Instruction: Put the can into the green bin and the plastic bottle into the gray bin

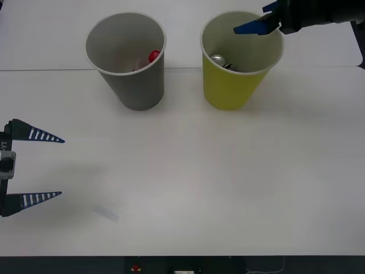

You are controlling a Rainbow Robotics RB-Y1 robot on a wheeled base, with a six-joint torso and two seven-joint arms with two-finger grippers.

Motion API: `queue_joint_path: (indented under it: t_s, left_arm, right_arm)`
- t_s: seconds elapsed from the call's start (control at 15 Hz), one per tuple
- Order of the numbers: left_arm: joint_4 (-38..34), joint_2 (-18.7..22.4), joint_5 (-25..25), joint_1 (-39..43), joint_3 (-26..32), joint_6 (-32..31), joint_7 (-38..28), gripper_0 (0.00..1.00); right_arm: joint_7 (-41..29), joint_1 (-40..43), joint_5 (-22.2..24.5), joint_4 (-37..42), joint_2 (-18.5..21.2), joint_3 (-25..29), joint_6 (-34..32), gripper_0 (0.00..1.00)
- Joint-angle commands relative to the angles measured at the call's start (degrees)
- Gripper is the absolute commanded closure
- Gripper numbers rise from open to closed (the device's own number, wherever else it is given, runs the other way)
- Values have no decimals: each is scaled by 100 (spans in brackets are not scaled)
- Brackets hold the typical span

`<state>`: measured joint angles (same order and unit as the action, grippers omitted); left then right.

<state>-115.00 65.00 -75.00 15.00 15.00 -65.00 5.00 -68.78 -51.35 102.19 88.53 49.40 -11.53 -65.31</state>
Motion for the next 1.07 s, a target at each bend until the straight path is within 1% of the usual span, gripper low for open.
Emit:
queue_joint_path:
  t_s: [0.07, 0.2, 0.4, 0.47, 0.53, 0.6, 0.8, 0.93, 1.07]
  left_arm:
    - [0, 0, 0, 0, 0, 0, 0, 0]
    - [0, 0, 0, 0, 0, 0, 0, 0]
    - [0, 0, 0, 0, 0, 0, 0, 0]
    - [0, 0, 0, 0, 0, 0, 0, 0]
    - [0, 0, 0, 0, 0, 0, 0, 0]
    - [0, 0, 0, 0, 0, 0, 0, 0]
    - [0, 0, 0, 0, 0, 0, 0, 0]
    - [0, 0, 0, 0, 0, 0, 0, 0]
    - [0, 0, 0, 0, 0, 0, 0, 0]
  right_arm:
    - [304, 617, -384, 683, 201, 257, 343, 0]
    - [471, 1074, -612, 1166, 333, 503, 475, 0]
    - [655, 2129, -744, 2256, 597, 1065, 704, 0]
    - [901, 2445, -753, 2511, 641, 1276, 704, 0]
    - [1174, 2762, -894, 2695, 658, 1496, 704, 0]
    - [1446, 3052, -1131, 2827, 685, 1680, 704, 0]
    - [2641, 4054, -2027, 3065, 790, 2278, 686, 0]
    - [3239, 4528, -2458, 3073, 825, 2498, 660, 0]
    - [3766, 4933, -2775, 3056, 825, 2823, 361, 0]
